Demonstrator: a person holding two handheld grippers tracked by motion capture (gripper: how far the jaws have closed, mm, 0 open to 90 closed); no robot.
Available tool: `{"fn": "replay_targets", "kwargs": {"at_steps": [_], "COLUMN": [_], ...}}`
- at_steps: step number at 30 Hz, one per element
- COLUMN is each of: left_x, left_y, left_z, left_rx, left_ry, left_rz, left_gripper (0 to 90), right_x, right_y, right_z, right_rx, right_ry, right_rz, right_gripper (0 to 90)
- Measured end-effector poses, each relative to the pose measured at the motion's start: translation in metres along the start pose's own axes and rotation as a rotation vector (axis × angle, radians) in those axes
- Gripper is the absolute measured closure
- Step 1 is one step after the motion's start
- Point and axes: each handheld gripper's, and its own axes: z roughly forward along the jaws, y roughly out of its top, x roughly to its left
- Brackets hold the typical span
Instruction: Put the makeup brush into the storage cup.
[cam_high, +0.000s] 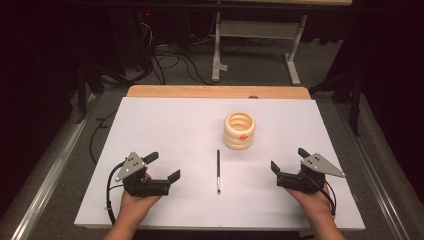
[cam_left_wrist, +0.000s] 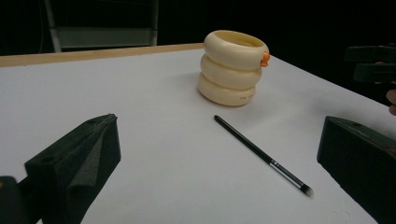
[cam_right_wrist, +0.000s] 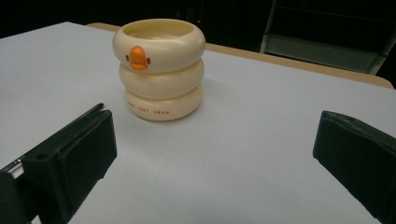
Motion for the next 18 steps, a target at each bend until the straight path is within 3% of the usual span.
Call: {"fn": "replay_targets", "kwargs": {"at_steps": [18], "left_x": [-0.0030], "left_y": [0.0007], "left_z": [0.0002], "left_rx": [-0.003], "left_ry": [-0.013], "left_rz": [0.011], "left_gripper": [0.3], "right_x": [-0.0056], "right_y": [-0.0004], "right_z": [-0.0015], "right_rx": [-0.018], "right_ry": [-0.021], "right_rz": [0.001], "right_gripper": [1.1]}}
